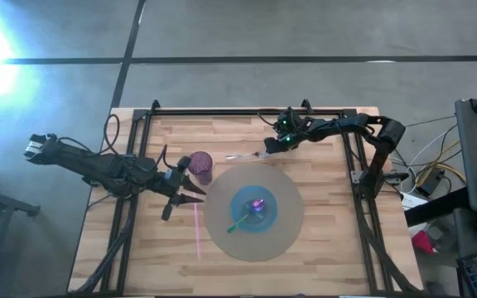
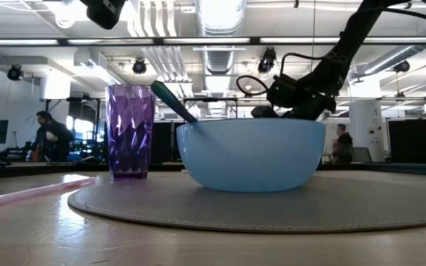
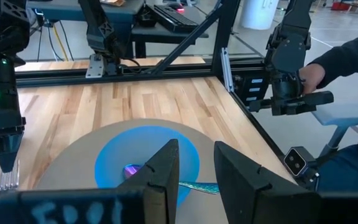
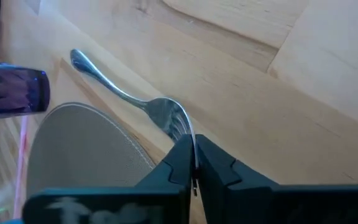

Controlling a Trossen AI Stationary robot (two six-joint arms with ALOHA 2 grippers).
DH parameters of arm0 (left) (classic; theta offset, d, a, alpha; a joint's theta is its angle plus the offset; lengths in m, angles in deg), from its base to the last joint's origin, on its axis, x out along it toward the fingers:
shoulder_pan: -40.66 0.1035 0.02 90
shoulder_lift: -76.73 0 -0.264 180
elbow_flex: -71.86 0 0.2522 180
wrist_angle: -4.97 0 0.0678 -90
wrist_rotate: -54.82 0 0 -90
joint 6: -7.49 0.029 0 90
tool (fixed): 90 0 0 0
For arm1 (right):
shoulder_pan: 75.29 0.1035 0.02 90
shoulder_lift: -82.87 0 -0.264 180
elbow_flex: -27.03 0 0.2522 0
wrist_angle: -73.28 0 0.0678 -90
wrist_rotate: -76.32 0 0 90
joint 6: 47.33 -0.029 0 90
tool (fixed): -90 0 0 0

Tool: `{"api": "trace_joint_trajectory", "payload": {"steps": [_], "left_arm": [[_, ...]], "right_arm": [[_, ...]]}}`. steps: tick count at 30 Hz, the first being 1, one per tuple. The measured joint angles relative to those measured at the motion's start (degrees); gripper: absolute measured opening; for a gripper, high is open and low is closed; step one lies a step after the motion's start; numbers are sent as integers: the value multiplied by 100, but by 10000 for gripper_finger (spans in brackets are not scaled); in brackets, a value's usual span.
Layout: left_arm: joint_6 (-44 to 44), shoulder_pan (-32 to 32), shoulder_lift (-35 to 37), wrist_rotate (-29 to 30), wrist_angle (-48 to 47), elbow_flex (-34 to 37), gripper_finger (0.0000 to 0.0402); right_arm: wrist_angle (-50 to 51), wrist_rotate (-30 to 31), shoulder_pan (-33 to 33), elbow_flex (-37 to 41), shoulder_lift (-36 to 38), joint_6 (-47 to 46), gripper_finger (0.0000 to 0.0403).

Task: Pick & Place Utensil
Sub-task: Put the purple spoon into the bowl

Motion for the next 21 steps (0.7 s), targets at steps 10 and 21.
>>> {"api": "trace_joint_trajectory", "payload": {"steps": [10,21], "left_arm": [[-72,0,-2,0,-45,0,94],[-72,0,-2,0,-42,0,94]], "right_arm": [[-15,4,0,-2,13,248,9],[48,32,-4,2,386,524,8]]}}
